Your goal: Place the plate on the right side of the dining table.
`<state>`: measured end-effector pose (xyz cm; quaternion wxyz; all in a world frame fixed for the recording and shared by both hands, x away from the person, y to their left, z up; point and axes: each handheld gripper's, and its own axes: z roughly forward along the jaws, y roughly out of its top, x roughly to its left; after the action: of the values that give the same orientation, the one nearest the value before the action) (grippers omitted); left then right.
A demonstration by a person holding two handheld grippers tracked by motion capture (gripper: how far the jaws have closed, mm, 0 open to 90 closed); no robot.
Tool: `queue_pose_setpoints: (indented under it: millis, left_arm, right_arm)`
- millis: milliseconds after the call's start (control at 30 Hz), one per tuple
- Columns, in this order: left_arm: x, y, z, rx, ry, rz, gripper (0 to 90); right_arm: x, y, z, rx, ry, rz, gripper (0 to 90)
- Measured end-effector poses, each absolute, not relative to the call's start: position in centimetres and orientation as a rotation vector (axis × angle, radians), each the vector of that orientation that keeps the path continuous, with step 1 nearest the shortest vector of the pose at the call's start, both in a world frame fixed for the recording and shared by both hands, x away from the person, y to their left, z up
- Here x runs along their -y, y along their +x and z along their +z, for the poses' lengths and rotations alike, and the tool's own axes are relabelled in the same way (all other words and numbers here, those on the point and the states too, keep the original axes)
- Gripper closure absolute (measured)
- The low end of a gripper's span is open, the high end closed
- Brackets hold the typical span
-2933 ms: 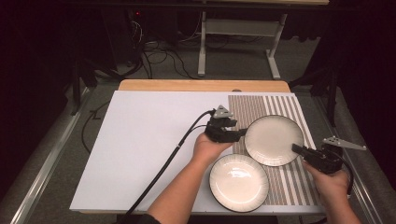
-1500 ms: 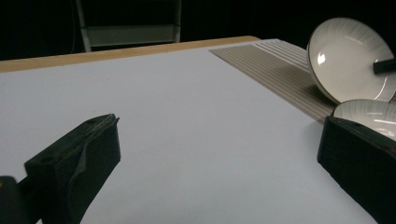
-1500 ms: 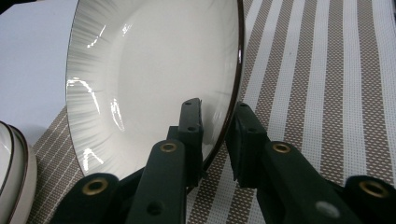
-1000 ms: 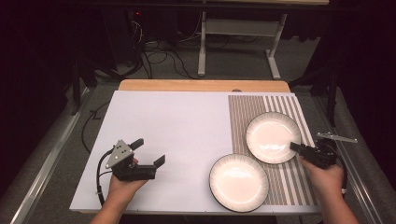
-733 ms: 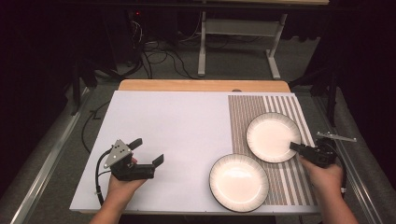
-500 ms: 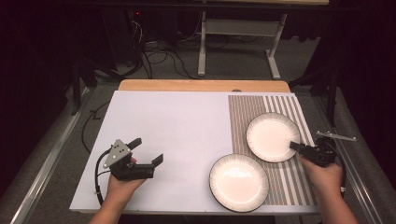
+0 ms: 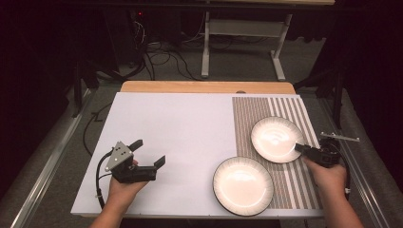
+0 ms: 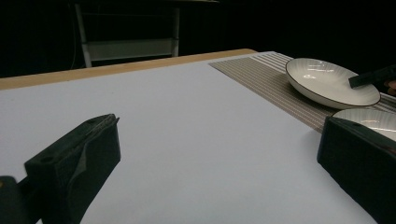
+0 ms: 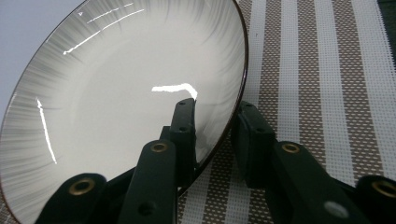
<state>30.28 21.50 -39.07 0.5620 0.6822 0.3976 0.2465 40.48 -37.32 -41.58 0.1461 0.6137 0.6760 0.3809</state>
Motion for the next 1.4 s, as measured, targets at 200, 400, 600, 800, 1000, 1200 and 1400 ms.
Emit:
queue_pose_setpoints:
  millis: [200, 400, 600, 800, 1000, 1200, 1400]
  left_arm:
    - [-21.6, 30.3, -39.0, -0.941, 1.607, 0.591, 0.2]
    - [-21.5, 30.3, -39.0, -0.938, 1.621, 0.594, 0.3]
    - [-21.1, 30.2, -39.1, -0.927, 1.65, 0.604, 0.4]
    - [-21.0, 30.1, -39.1, -0.922, 1.677, 0.618, 0.4]
    - [-20.8, 30.1, -39.1, -0.915, 1.681, 0.615, 0.4]
    - [-20.9, 29.9, -38.9, -0.91, 1.688, 0.619, 0.4]
    - [-21.0, 29.5, -38.5, -0.895, 1.685, 0.639, 0.1]
  right_arm:
    - [37.2, 40.7, -41.8, -1.921, 1.766, 1.063, 71.7]
    - [37.1, 40.7, -41.7, -1.915, 1.726, 1.055, 68.5]
    - [37.4, 40.2, -40.9, -1.884, 1.646, 1.126, 57.4]
    - [36.5, 39.3, -40.1, -1.906, 1.493, 1.078, 46.4]
    - [34.8, 38.1, -39.2, -1.958, 1.385, 1.103, 28.0]
    - [32.4, 36.6, -38.0, -1.947, 1.272, 1.146, 15.8]
    - [29.4, 34.9, -36.8, -1.976, 1.158, 1.249, 8.8]
